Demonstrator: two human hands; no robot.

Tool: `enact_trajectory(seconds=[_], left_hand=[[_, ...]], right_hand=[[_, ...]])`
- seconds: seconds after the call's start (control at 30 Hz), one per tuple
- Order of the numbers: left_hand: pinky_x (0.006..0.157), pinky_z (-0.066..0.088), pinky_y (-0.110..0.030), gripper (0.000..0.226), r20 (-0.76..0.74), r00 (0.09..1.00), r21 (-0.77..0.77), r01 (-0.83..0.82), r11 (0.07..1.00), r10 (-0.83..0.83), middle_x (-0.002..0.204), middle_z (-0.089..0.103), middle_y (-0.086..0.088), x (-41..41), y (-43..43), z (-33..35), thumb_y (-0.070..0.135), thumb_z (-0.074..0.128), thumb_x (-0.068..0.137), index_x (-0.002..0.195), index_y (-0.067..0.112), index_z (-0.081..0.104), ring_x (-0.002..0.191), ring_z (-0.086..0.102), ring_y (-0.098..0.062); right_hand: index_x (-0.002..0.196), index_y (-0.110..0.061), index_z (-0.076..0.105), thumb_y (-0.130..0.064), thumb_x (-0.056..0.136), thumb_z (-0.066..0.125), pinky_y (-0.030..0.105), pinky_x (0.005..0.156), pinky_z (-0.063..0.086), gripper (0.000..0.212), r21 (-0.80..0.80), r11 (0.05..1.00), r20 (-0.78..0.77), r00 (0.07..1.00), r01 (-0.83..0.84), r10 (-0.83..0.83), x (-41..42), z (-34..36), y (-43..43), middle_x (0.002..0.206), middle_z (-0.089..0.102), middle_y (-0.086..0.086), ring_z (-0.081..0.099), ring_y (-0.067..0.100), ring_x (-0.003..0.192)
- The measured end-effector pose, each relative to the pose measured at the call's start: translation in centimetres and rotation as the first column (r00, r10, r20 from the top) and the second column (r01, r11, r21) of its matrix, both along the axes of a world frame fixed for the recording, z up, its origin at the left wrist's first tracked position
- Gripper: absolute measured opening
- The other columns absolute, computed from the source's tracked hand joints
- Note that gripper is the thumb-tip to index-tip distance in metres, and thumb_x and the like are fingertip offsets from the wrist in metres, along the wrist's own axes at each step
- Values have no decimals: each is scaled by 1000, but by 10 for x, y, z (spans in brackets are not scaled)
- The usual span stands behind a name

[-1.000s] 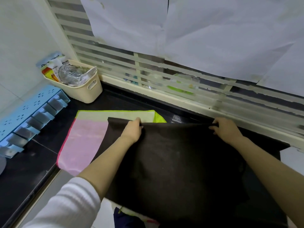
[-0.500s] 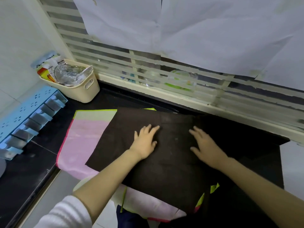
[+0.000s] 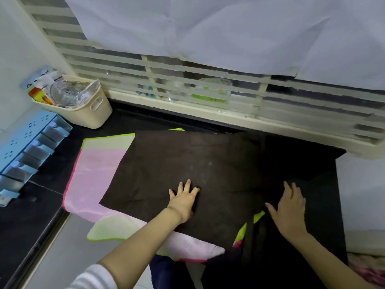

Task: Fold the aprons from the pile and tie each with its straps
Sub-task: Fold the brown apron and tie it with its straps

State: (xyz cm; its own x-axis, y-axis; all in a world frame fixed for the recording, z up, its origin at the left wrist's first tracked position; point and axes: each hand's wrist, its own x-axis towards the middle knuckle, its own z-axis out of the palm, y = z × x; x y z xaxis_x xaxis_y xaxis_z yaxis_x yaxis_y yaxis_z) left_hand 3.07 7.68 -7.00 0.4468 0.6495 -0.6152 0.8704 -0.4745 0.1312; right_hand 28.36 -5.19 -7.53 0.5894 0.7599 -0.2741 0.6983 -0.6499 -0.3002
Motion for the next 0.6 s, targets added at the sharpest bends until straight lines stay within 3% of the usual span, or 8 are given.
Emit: enact_trajectory(seconds=[0.07, 0.13, 0.2, 0.3, 0.37, 0.47, 0.5, 0.6], left_hand=[[111, 25, -47, 62, 73, 997, 129, 4, 992, -14, 154, 11, -13, 13, -9, 0, 8, 52, 90, 145, 16, 25, 140, 18, -31], [105, 32, -41, 50, 215, 976, 162, 4, 987, -39, 149, 22, -9, 30, -23, -2, 12, 46, 93, 141, 16, 32, 133, 28, -27], [105, 31, -42, 48, 278, 958, 92, 54, 994, -78, 152, 19, -6, 48, -40, -5, 21, 45, 96, 141, 20, 32, 137, 23, -26], [113, 13, -57, 57, 218, 973, -35, 83, 996, -74, 158, 2, -2, 65, -58, -13, 30, 48, 96, 147, 25, 22, 144, 1, -30], [113, 5, -59, 62, 197, 979, -51, 63, 997, -52, 159, -5, -1, 68, -61, -17, 31, 50, 95, 148, 27, 19, 145, -7, -31], [114, 3, -57, 69, 185, 982, -62, 59, 996, -47, 159, -9, 1, 64, -60, -18, 29, 55, 92, 149, 29, 16, 145, -10, -29], [114, 2, -56, 72, 181, 982, -63, 64, 996, -52, 159, -10, 1, 63, -60, -18, 28, 57, 91, 149, 30, 15, 145, -10, -28], [115, 3, -55, 76, 169, 983, -54, 75, 996, -65, 159, -10, 2, 62, -59, -17, 26, 61, 89, 149, 31, 14, 145, -10, -27]], right_hand=[[146, 2, 16, -23, 85, 68, 44, 113, 25, 85, 28, 996, -155, 984, 87, -82, 16, 2, -3, 150, 25, 23, 26, 36, 139], [144, 3, 22, -18, 86, 67, 37, 105, 34, 77, 41, 988, -356, 926, 148, -124, 23, 5, -4, 144, 39, 20, 39, 34, 132], [138, 0, 39, -16, 86, 67, 31, 93, 40, 60, 18, 981, -476, 865, 192, -160, 23, 8, -3, 133, 52, 17, 50, 30, 122], [123, -5, 58, -16, 87, 66, 25, 81, 41, 38, 0, 972, -578, 793, 235, -192, 17, 8, -5, 119, 62, 12, 57, 25, 108], [123, -7, 55, -16, 90, 61, 30, 87, 46, 35, 14, 960, -648, 734, 279, -204, 13, 6, -8, 121, 61, 12, 57, 26, 109], [127, -9, 43, -13, 97, 50, 36, 85, 50, 31, 12, 892, -857, 464, 452, -223, 11, 12, -8, 124, 54, 11, 58, 28, 103], [128, -9, 41, -12, 98, 47, 35, 82, 50, 31, 23, 864, -879, 422, 503, -223, 14, 17, -7, 121, 53, 11, 58, 27, 98], [123, -4, 42, -11, 98, 46, 30, 69, 50, 26, 93, 801, -856, 458, 591, -240, 32, 32, -2, 114, 53, 17, 56, 22, 79]])
